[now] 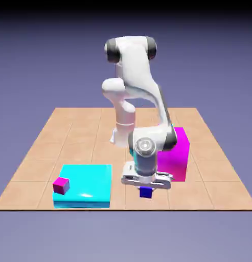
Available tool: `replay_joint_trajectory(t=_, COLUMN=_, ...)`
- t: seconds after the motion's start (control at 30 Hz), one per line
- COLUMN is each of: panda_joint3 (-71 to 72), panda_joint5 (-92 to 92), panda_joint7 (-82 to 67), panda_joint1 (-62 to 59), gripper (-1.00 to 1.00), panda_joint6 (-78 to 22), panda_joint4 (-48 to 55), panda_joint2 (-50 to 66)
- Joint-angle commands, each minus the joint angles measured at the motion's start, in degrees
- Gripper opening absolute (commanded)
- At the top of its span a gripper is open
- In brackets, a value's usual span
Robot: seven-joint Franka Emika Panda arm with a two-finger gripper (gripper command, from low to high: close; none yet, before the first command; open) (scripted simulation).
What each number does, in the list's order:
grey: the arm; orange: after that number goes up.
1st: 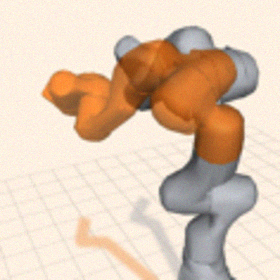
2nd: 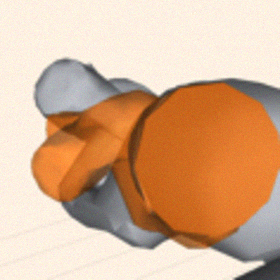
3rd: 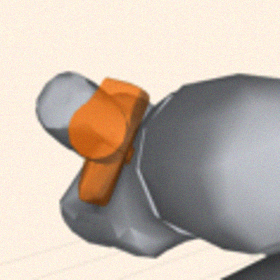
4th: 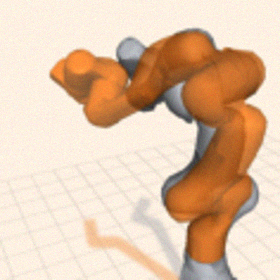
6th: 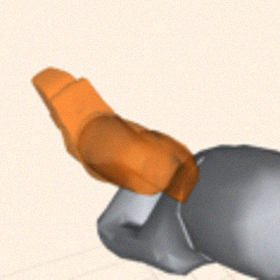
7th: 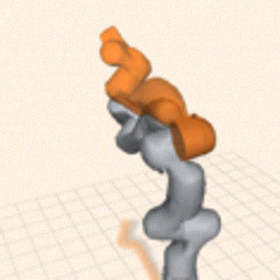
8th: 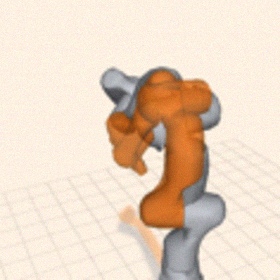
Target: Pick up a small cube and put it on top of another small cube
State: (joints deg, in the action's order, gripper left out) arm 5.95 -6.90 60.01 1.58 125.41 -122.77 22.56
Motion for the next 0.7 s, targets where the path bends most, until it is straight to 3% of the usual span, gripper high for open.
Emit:
replay_joint_trajectory(t=0.0, panda_joint3=1.3, panda_joint5=-0.5, panda_joint7=0.9, panda_joint1=-1.4, gripper=-1.0, panda_joint6=0.3, panda_joint4=-2.1, panda_joint2=-1.9)
replay_joint_trajectory(t=0.33, panda_joint3=14.6, panda_joint5=-7.2, panda_joint7=8.8, panda_joint1=-15.4, gripper=-1.0, panda_joint6=3.6, panda_joint4=-22.6, panda_joint2=-20.4)
replay_joint_trajectory(t=0.53, panda_joint3=14.3, panda_joint5=-6.2, panda_joint7=9.5, panda_joint1=-13.7, gripper=-1.0, panda_joint6=15.6, panda_joint4=-25.4, panda_joint2=-11.2)
replay_joint_trajectory(t=0.57, panda_joint3=14.3, panda_joint5=-6.2, panda_joint7=9.5, panda_joint1=-13.7, gripper=1.0, panda_joint6=15.6, panda_joint4=-25.4, panda_joint2=-11.2)
replay_joint_trajectory(t=0.67, panda_joint3=14.4, panda_joint5=-6.6, panda_joint7=9.2, panda_joint1=-14.4, gripper=1.0, panda_joint6=10.6, panda_joint4=-24.2, panda_joint2=-15.0)
